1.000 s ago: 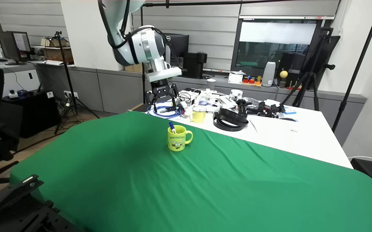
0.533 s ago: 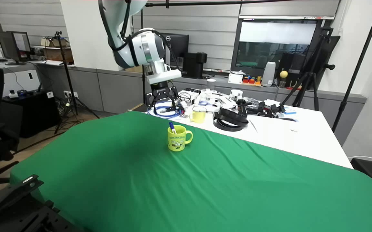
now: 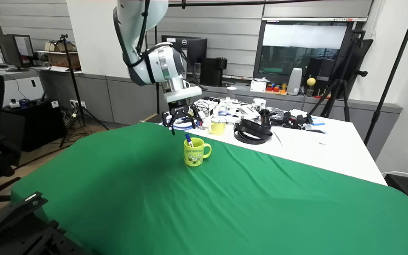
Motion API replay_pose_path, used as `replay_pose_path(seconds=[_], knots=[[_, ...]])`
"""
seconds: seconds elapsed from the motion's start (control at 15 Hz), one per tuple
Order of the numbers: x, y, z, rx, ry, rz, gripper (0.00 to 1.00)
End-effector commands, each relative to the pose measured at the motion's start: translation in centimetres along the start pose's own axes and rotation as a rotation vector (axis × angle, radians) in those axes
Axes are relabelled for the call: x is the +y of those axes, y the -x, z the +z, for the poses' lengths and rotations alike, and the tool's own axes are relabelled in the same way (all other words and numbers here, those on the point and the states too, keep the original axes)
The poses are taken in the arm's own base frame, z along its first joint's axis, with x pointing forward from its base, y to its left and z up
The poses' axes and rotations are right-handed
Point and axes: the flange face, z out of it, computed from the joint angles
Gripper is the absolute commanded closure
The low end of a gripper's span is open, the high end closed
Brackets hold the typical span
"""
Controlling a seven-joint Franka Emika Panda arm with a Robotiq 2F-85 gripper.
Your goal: Take the pen out of the mug and put it on the table
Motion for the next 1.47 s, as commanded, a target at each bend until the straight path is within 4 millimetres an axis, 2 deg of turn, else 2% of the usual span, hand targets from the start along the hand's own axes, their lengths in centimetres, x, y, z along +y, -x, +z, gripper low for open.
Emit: replay_pose_path(seconds=[0.0, 0.33, 0.8, 0.87, 0.93, 1.4], knots=[[0.4, -0.8, 0.5, 0.038, 0.043, -0.007, 0.00], [0.6, -1.5, 1.0, 0.113, 0.061, -0.012, 0.00], [0.8, -1.0, 2.4, 0.101, 0.047, 0.003, 0.00], [0.8, -1.0, 2.6, 0.097, 0.045, 0.003, 0.25], [0.8, -1.0, 2.8, 0.095, 0.044, 0.001, 0.26], [0.7, -1.1, 3.1, 0.088, 0.047, 0.004, 0.75]])
